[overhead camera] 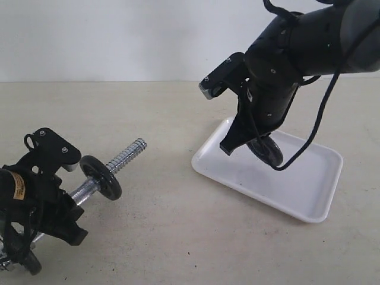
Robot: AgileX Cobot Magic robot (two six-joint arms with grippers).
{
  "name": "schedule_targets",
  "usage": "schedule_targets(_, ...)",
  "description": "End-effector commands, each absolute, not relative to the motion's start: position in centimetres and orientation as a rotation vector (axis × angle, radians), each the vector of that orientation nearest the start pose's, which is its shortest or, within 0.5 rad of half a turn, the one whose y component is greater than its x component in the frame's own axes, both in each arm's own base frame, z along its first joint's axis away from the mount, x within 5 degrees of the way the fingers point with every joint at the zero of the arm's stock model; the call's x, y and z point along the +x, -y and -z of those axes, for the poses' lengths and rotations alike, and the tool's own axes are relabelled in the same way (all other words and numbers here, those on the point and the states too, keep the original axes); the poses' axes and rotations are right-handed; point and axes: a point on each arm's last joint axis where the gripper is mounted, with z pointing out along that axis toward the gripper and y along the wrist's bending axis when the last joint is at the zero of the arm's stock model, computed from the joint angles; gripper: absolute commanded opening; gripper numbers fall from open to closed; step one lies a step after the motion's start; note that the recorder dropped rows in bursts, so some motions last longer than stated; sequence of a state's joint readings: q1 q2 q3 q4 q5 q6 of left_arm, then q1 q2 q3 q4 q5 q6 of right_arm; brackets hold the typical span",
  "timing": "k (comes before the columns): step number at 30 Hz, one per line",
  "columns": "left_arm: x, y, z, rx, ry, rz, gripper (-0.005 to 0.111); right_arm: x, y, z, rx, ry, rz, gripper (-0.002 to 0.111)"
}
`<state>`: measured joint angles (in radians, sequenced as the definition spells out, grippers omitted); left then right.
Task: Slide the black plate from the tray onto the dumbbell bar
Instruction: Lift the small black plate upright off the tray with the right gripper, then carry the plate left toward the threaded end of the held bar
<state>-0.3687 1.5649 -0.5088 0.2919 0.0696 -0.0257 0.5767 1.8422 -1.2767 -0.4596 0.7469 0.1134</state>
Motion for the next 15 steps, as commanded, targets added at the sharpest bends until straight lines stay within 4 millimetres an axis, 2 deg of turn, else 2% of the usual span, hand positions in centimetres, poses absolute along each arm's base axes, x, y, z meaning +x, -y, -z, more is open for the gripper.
schedule_targets(1,25.2,11.1,-17.3,0.744,-2.033,0.212,0.004,33.9,-18.2,-22.6,-0.962,-2.456,0.331,0.000)
schedule_targets(11,24.7,12.3,-17.7,0.851,-1.946,0.338,0.004,33.7,-18.6,-22.5,-0.928,-2.482,0.242,0.000)
schedule_targets(15,24.5,12.6,-17.9,0.861,-1.929,0.377,0.004,34.2,-19.6,-24.3,-0.919,-2.456,0.143,0.000)
